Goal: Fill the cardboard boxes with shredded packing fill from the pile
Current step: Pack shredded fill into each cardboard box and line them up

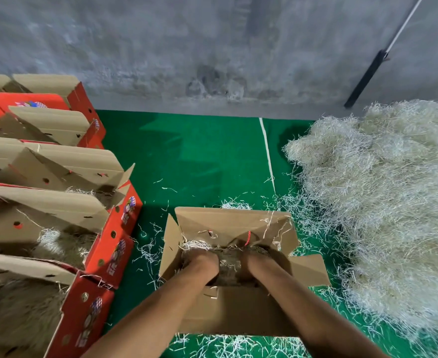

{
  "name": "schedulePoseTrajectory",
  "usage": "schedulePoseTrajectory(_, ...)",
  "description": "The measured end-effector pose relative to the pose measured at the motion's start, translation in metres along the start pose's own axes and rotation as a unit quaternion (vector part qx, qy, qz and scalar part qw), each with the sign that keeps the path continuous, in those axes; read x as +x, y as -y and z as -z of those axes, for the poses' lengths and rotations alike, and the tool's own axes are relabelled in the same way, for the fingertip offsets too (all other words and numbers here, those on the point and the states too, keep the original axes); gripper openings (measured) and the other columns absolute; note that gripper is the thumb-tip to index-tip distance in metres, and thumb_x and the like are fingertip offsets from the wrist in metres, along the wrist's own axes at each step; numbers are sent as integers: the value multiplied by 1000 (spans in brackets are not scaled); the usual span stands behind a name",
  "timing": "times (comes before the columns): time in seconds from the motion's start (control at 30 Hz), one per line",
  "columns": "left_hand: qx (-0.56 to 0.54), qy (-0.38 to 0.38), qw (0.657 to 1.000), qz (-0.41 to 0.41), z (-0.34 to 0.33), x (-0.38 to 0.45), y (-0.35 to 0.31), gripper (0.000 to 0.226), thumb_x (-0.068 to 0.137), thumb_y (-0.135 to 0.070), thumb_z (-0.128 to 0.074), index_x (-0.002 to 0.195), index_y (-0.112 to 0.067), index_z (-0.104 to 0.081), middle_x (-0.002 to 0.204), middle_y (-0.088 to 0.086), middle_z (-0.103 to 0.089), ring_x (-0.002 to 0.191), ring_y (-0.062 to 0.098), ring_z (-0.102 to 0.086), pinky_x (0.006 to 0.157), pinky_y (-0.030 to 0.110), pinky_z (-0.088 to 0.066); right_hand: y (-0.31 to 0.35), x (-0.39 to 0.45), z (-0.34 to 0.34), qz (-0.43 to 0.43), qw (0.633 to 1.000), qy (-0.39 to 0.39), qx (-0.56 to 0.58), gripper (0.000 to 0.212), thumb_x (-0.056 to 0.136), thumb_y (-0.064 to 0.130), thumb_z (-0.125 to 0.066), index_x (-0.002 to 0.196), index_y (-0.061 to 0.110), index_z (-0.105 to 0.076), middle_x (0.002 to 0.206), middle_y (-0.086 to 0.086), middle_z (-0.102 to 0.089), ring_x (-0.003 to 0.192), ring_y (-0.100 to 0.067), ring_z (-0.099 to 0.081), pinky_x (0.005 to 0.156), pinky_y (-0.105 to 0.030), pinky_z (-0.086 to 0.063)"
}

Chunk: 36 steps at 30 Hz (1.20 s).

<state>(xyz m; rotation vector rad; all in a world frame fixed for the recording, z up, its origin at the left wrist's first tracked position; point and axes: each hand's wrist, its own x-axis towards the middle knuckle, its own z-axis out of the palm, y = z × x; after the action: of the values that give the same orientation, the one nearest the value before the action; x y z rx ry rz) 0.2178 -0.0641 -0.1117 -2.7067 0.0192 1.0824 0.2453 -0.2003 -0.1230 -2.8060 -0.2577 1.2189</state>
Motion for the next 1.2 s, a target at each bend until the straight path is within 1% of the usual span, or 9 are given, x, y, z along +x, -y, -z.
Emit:
schedulePoseTrajectory(0.13, -42, -93, 995, -15, 6, -3, -5, 28, 94, -11, -55, 120, -12, -66, 115, 6, -66, 108, 26, -61, 91, 33, -50, -1, 1, 5, -7, 980, -109, -165, 36, 93, 14, -64, 129, 14, -64, 131, -7, -65, 120, -26, -62, 95, -37, -53)
schedulePoseTrajectory(0.23, -14, -37, 999, 34, -2, -3, 1, 36, 96, -17, -59, 130, -9, -61, 129, 8, -63, 118, 25, -59, 97, 36, -48, -1, 0, -6, -28, 975, -71, -210, 43, 94, 19, -61, 137, 12, -57, 140, -8, -58, 127, -24, -57, 102, -36, -50)
schedulePoseTrajectory(0.43, -166, 33, 986, 0, -1, 4, 24, 39, 96, 0, -46, 135, 2, -51, 140, 20, -54, 124, 32, -56, 104, 38, -45, -8, -1, 6, -11, 996, 35, -75, 41, 104, 24, -44, 144, 14, -46, 145, -8, -52, 127, -25, -54, 111, -35, -41)
schedulePoseTrajectory(0.57, -205, -18, 978, -21, 13, -4, 17, 26, 92, -11, -55, 116, -8, -63, 93, 3, -64, 78, 17, -63, 57, 24, -44, 0, -1, 9, 17, 994, -60, -93, 40, 99, 24, -58, 138, 12, -56, 139, -15, -58, 125, -30, -58, 102, -39, -50)
schedulePoseTrajectory(0.67, -195, 33, 979, -56, 5, -10, 2, 37, 93, -17, -48, 127, -6, -57, 126, 14, -62, 105, 29, -63, 82, 36, -50, -2, -11, -1, 63, 996, -9, -61, 49, 95, 51, -55, 137, 25, -57, 142, -7, -56, 127, -26, -54, 103, -32, -43)
schedulePoseTrajectory(0.83, -150, 87, 984, -43, -7, -16, 5, 43, 99, -12, -44, 142, -3, -48, 149, 17, -46, 130, 34, -50, 106, 41, -41, -10, -32, 4, 69, 997, -4, 36, 47, 98, 34, -57, 142, 17, -54, 152, -9, -47, 138, -23, -44, 116, -32, -31)
schedulePoseTrajectory(1.0, -190, -1, 980, -51, 22, -37, 6, 35, 96, -22, -49, 128, -9, -58, 132, 13, -59, 119, 33, -58, 100, 40, -47, -19, -68, 20, 57, 978, -139, 147, 29, 92, 13, -51, 119, 11, -62, 109, -11, -71, 97, -25, -69, 80, -33, -54)
schedulePoseTrajectory(1.13, -317, -87, 939, -104, 40, -60, 6, 11, 91, -23, -51, 89, -27, -60, 96, 1, -65, 87, 18, -64, 63, 27, -43, -22, -97, 30, 84, 924, -223, 300, 33, 102, 19, -51, 135, 20, -45, 90, 4, -64, 59, -9, -65, 48, -17, -47)
schedulePoseTrajectory(1.2, -365, -143, 911, -130, 48, -70, 7, 16, 91, -22, -54, 99, -35, -59, 90, -6, -64, 73, 7, -61, 56, 24, -44, -19, -114, 38, 111, 896, -276, 328, 27, 103, 20, -52, 129, 26, -47, 86, 7, -64, 60, -8, -68, 48, -18, -51)
